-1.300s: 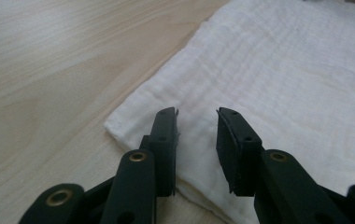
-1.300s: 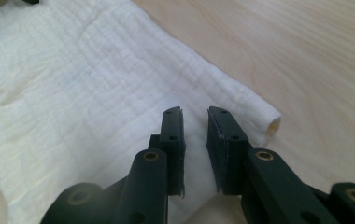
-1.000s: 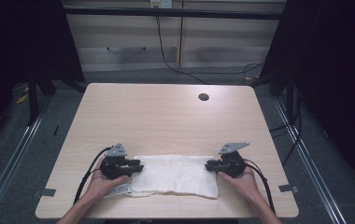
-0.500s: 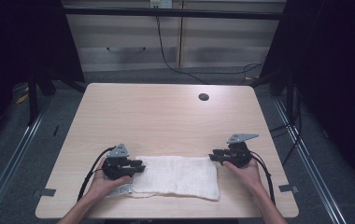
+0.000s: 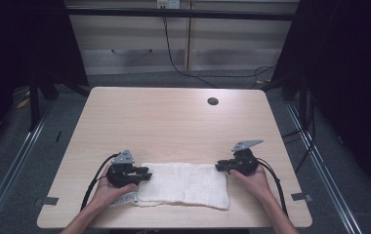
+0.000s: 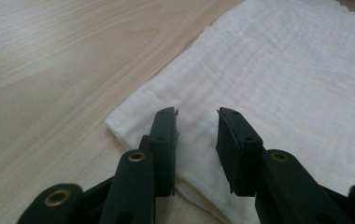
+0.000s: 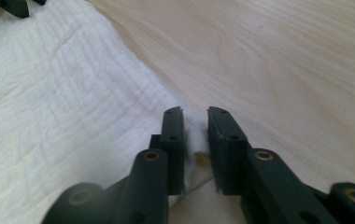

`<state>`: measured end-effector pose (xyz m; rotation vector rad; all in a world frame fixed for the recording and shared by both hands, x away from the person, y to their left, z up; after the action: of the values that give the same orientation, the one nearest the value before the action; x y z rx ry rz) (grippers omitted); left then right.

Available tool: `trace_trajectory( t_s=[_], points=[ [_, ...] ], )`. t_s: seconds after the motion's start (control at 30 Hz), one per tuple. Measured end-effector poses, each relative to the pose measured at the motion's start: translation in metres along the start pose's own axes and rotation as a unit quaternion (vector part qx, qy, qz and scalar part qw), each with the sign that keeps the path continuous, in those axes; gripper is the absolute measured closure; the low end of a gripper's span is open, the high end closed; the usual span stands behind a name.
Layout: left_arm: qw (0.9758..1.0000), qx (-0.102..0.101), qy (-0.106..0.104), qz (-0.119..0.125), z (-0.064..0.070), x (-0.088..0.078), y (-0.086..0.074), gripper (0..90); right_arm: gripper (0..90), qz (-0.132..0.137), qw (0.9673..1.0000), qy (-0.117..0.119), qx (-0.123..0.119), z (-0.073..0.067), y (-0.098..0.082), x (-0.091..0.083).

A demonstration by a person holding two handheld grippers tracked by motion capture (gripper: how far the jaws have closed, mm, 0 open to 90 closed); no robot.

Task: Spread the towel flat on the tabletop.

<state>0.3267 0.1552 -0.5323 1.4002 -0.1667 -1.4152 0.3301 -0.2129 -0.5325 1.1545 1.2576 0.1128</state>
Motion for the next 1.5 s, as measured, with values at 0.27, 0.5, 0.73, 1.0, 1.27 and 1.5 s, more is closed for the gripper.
trace_trajectory(
  t_s=[0.27,0.5,0.73,1.0,1.27,1.5],
  points=[
    [0.9982,-0.032,0.01,0.05,-0.014,-0.024,0.025,57.8,87.0,-0.003,1.0,0.007,0.004,-0.002,0.0,0.001],
    [0.9993,-0.025,0.019,0.023,-0.026,-0.008,0.034,57.7,87.1,-0.003,1.0,0.005,0.004,-0.002,0.0,0.001],
    [0.9994,-0.027,0.018,-0.006,-0.034,0.005,0.024,56.7,87.0,-0.002,1.0,0.004,0.005,-0.002,0.0,0.001],
    [0.9998,-0.007,0.015,-0.008,-0.033,0.008,0.02,56.8,87.0,0.0,1.0,0.005,0.006,-0.001,0.0,0.002],
    [0.9994,0.03,0.011,-0.014,-0.024,0.007,0.015,71.7,87.1,0.005,0.9999,0.007,0.011,0.0,0.0,0.003],
    [0.9998,0.013,0.003,-0.017,-0.021,0.008,0.014,85.7,87.1,0.005,0.9999,0.003,0.013,-0.001,0.0,0.003]
  ],
)
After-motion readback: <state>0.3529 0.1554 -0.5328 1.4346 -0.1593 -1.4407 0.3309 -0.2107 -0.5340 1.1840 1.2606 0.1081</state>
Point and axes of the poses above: each handheld gripper's, and its own axes: x roughly forward along the jaws, y roughly out of its top, z roughly to its right, the point moved 4 cm from there along x, roughly forward along the jaws, and after that the axes turned 8 degrees about -x, right-handed, at the moved point
